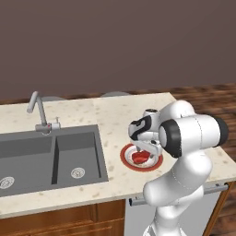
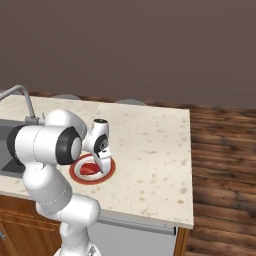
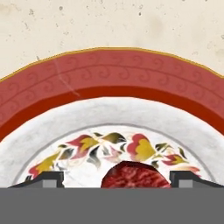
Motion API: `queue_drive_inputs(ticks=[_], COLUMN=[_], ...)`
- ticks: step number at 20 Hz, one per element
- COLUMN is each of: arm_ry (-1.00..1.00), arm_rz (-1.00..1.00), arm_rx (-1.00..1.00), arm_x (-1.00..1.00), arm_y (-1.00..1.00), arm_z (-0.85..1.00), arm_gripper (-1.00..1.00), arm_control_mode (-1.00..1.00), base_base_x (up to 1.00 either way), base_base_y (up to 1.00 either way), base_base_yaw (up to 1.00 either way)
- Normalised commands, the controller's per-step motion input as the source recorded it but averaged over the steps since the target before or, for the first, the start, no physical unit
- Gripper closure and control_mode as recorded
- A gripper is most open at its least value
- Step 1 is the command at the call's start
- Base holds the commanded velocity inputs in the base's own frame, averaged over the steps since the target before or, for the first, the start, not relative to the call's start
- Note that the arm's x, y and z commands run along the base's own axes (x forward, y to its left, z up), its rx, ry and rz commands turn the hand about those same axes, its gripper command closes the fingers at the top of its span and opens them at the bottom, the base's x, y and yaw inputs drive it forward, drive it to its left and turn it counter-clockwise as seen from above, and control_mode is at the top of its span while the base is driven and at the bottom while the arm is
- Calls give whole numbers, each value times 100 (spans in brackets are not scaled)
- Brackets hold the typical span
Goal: Pick up the knife from the drawer and place it on the cutting board. Then place the meat from the plate to the cutting board.
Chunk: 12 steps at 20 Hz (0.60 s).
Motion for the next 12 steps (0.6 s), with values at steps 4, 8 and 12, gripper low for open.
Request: queue_drive_inputs(ticks=[4, 8, 12], arm_ry=[0, 0, -3], arm_rz=[-2, -1, -4], arm_rx=[0, 0, 0], arm_x=[1, 0, -24], arm_y=[1, 7, 19], arm_z=[-32, -51, -23], arm_gripper=[100, 100, 100], arm_control_mode=[-100, -100, -100], base_base_x=[0, 0, 0], base_base_y=[0, 0, 0], base_base_yaw=[0, 0, 0])
